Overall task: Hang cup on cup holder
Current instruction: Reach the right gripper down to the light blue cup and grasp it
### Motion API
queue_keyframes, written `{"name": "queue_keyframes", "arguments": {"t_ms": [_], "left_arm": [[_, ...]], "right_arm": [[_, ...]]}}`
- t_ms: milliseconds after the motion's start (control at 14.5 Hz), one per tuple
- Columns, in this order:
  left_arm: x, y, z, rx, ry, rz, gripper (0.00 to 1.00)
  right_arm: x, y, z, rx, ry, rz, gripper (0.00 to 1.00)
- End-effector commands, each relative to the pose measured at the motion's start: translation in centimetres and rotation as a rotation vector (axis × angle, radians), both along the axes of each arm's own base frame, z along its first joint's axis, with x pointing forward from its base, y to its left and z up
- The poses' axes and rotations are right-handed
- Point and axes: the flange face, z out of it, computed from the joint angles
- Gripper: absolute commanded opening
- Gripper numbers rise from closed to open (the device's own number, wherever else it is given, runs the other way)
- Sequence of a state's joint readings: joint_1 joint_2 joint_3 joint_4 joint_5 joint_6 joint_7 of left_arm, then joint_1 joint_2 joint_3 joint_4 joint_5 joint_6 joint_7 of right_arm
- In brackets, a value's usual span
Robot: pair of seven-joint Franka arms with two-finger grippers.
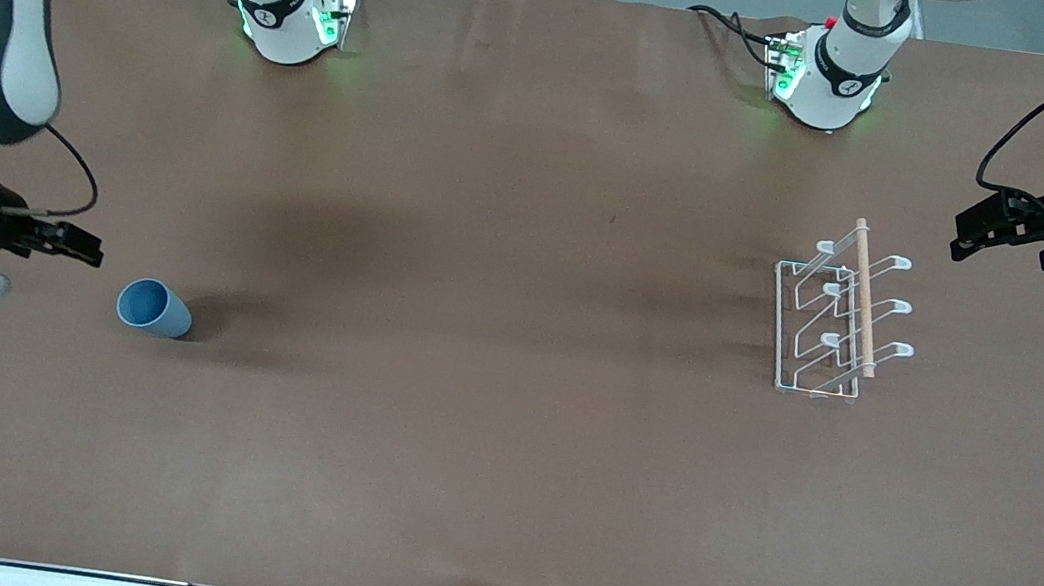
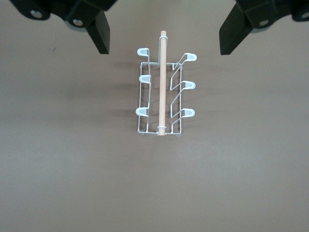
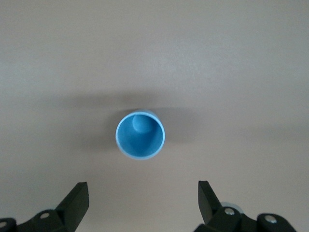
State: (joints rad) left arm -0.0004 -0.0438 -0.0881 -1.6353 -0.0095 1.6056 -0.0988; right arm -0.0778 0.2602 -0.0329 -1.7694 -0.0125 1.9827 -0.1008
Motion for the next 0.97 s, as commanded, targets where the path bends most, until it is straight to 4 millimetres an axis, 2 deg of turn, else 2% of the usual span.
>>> {"name": "queue_keyframes", "arguments": {"t_ms": [0, 207, 415, 622, 691, 830, 899], "left_arm": [[-0.1, -0.2, 0.0, 0.018, -0.006, -0.020, 1.00], [-0.2, -0.4, 0.1, 0.018, -0.006, -0.023, 1.00], [-0.4, -1.4, 0.2, 0.019, -0.006, -0.037, 1.00], [-0.4, -1.4, 0.2, 0.019, -0.006, -0.033, 1.00], [-0.4, -1.4, 0.2, 0.019, -0.006, -0.035, 1.00], [-0.5, -1.5, 0.3, 0.021, -0.005, -0.037, 1.00], [-0.5, -1.5, 0.2, 0.021, -0.003, -0.037, 1.00]], "right_arm": [[0.3, -1.1, -5.2, 0.013, -0.011, 0.029, 1.00], [0.1, -1.4, -10.9, 0.009, -0.029, 0.042, 1.00], [0.1, -1.3, -13.9, 0.009, -0.012, 0.047, 1.00], [0.0, -1.3, -16.0, 0.007, -0.022, 0.046, 0.98], [-0.1, -1.3, -16.0, 0.007, -0.024, 0.046, 0.91], [-0.1, -1.2, -16.8, 0.009, -0.012, 0.047, 0.62], [-0.1, -1.4, -17.0, 0.008, -0.015, 0.044, 0.52]]}}
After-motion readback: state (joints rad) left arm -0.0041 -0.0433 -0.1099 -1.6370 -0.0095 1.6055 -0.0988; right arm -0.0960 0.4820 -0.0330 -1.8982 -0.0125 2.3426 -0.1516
